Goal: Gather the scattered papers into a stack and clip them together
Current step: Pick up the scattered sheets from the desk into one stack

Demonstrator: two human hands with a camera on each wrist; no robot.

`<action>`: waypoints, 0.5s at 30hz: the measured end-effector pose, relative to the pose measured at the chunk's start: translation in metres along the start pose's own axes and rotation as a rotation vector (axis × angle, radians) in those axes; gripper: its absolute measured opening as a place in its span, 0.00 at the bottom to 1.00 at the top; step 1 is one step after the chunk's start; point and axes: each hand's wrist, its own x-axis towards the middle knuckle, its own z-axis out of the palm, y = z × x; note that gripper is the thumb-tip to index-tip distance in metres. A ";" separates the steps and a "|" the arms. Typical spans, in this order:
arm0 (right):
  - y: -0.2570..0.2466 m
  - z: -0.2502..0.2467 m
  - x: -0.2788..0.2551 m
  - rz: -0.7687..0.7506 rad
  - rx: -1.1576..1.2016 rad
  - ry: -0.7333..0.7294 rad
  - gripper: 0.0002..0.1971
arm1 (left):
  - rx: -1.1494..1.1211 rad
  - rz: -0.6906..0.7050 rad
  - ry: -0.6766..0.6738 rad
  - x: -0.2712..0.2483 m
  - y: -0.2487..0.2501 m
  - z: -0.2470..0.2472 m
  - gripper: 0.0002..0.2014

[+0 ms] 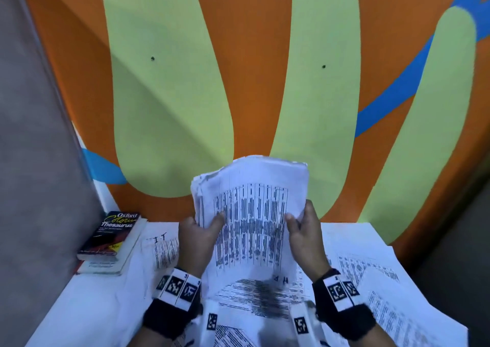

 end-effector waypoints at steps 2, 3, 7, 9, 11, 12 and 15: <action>-0.007 -0.003 0.005 -0.013 0.080 0.004 0.18 | -0.056 0.048 -0.029 0.002 0.012 -0.002 0.05; -0.007 -0.004 0.007 -0.001 0.110 0.009 0.23 | -0.092 0.081 -0.053 0.002 0.015 -0.004 0.08; 0.004 -0.004 0.005 0.063 0.115 -0.018 0.28 | -0.050 0.115 -0.090 -0.001 0.011 -0.007 0.10; 0.007 0.000 0.004 0.039 0.066 -0.016 0.18 | -0.009 0.096 -0.055 0.001 0.004 -0.007 0.13; 0.001 0.003 0.005 -0.011 0.062 -0.004 0.16 | -0.029 0.086 -0.029 0.005 0.003 -0.008 0.14; -0.004 0.003 0.007 -0.027 0.079 0.006 0.15 | -0.042 0.083 -0.015 0.007 0.005 -0.008 0.19; -0.018 0.004 0.010 -0.023 0.160 0.009 0.14 | -0.091 0.129 -0.045 0.010 0.017 -0.012 0.14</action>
